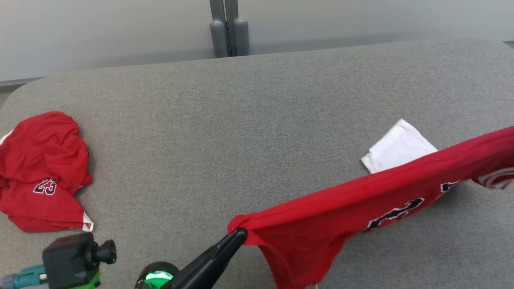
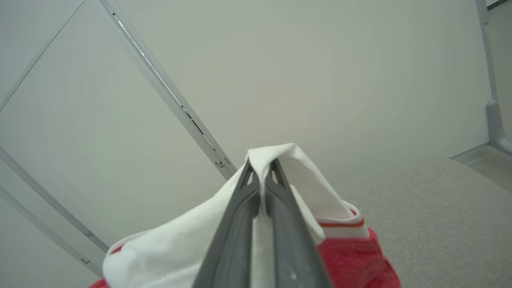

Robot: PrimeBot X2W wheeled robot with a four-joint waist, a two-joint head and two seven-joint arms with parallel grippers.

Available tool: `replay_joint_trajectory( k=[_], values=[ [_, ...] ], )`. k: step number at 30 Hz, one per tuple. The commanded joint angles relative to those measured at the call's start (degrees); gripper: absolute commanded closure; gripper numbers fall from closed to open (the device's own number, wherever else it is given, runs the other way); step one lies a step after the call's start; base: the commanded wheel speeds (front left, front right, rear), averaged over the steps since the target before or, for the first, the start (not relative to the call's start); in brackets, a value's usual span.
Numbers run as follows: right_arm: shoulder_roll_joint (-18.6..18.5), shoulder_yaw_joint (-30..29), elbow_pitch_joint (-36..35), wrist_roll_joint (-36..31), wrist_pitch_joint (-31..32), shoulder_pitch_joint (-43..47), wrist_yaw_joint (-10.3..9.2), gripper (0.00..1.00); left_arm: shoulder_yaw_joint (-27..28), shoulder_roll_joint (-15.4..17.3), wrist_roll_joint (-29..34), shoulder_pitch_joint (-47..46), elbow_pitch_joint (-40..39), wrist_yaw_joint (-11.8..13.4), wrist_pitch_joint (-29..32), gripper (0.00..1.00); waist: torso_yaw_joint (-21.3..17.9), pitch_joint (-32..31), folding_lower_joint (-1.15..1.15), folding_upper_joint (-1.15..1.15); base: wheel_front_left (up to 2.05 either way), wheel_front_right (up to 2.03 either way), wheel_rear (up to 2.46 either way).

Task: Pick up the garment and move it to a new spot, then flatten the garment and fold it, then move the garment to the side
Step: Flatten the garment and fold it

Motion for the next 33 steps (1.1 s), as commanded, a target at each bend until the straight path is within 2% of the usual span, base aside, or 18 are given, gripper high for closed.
replay_joint_trajectory(
  k=[1,5,9,13,15,17,18,21,24,28,31,33],
  values=[
    [-0.50,-0.35,-0.07,0.12,1.74,-2.62,0.02,1.00,0.85,0.57,-2.37,-1.81,-1.54,-0.17,0.35,1.00,0.03,0.79,0.00,0.00,0.00,0.00,0.00],
    [-1.61,-0.32,1.73,-3.03,6.58,-10.67,0.02,1.00,3.83,1.78,-7.86,-6.90,-3.09,-0.17,2.34,1.00,1.05,3.74,0.00,0.00,0.00,0.00,0.00],
    [-2.03,2.03,5.37,-8.26,11.12,-23.24,0.02,1.00,8.33,3.32,-13.40,-16.23,2.14,0.13,5.30,1.00,2.65,8.85,0.00,0.00,0.00,0.00,0.00],
    [-0.36,5.91,11.27,-17.68,14.93,-41.12,0.01,1.00,12.48,4.38,-15.02,-33.02,13.88,4.50,7.78,1.00,4.45,15.86,0.00,0.00,0.00,0.00,0.00],
    [1.50,7.79,15.64,-23.68,15.77,-51.41,0.01,1.00,12.57,5.20,-10.82,-44.05,21.81,7.15,8.23,1.00,5.13,19.59,0.00,0.00,0.00,0.00,0.00],
    [4.06,9.76,20.72,-30.25,14.11,-61.82,0.00,1.00,11.56,4.18,-5.67,-55.31,30.96,8.86,7.18,1.00,5.40,22.95,0.00,0.00,0.00,0.00,0.00],
    [6.48,10.50,23.92,-33.29,11.99,-67.81,-0.01,1.00,11.43,3.02,-2.67,-61.40,36.73,9.86,5.41,1.00,5.36,24.51,0.00,0.00,0.00,0.00,0.00],
    [11.91,12.69,31.85,-41.20,4.58,-80.27,-0.03,1.00,10.30,0.93,5.36,-75.56,49.50,10.46,0.52,1.00,4.73,28.08,0.00,0.00,0.00,0.00,0.00],
    [15.06,15.12,39.54,-46.53,-4.01,-89.13,-0.02,1.00,8.52,-1.09,12.79,-87.03,60.49,8.25,-5.49,1.00,4.00,29.83,0.00,0.00,0.00,0.00,0.00],
    [16.66,17.99,47.30,-48.22,-11.08,-94.24,0.00,1.00,7.19,-2.41,17.18,-95.00,70.59,4.10,-10.55,1.00,3.16,31.09,0.00,0.00,0.00,0.00,0.00],
    [16.22,20.92,49.52,-45.60,-13.43,-90.54,0.00,1.00,6.09,-3.15,18.33,-94.31,75.00,1.43,-13.22,1.00,2.87,31.27,0.00,0.00,0.00,0.00,0.00],
    [14.73,22.78,48.39,-42.38,-14.93,-84.64,-0.02,1.00,4.90,-3.69,17.98,-90.30,76.62,0.41,-15.25,1.00,2.84,30.49,0.00,0.00,0.00,0.00,0.00]
  ],
)
